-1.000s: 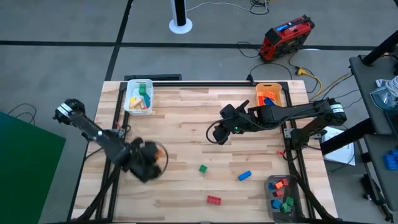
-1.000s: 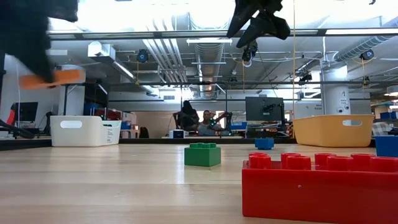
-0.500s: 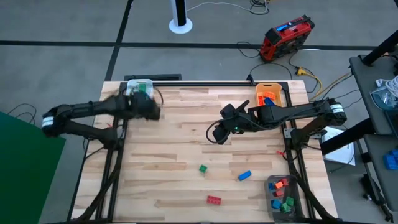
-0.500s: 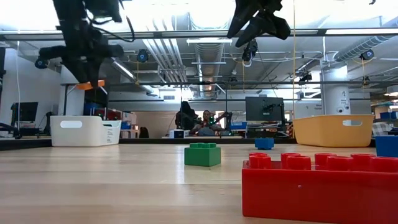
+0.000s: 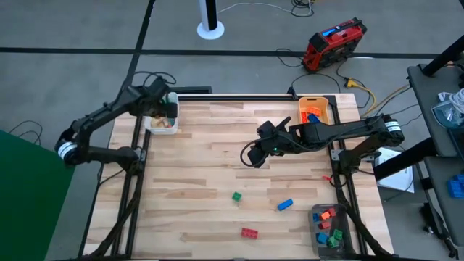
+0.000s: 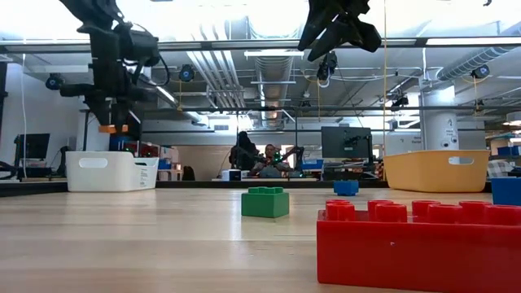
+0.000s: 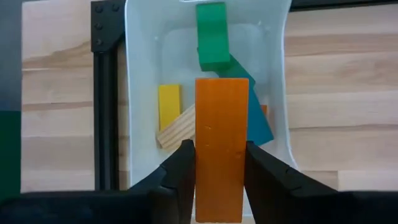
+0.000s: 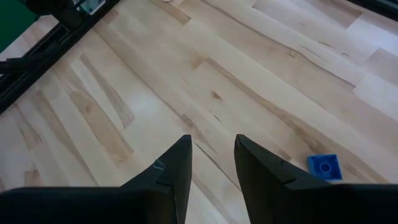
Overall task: Sort blocks by size
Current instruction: Put the big orange block into the white bin, then put the small blue game piece into the black bin
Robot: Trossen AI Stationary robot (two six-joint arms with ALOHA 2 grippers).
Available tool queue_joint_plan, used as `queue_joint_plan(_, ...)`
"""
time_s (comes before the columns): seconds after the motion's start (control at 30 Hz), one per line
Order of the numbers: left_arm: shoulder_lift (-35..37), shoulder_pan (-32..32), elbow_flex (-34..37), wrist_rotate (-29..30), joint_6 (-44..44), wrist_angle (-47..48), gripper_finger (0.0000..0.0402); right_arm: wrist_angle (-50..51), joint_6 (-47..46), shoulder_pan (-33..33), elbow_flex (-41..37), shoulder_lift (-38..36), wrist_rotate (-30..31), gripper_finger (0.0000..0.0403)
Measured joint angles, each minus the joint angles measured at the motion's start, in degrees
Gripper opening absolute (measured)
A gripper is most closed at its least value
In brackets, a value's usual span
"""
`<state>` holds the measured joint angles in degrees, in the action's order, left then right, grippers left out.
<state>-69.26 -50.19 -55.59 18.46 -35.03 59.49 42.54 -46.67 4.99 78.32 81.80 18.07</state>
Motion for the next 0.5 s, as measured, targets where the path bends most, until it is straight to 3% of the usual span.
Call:
queue_joint_plan(0.27,-2.6,0.3,0.0,0.0,0.1,-0.4,0.0154,0.0,0.0,0.0,0.0,0.0,0.0,0.0124)
queue_joint_plan(0.5,-0.9,2.8,0.0,0.0,1.7,-0.4,0.0173,0.0,0.1,-0.3,0.0,0.0,0.1,0.013)
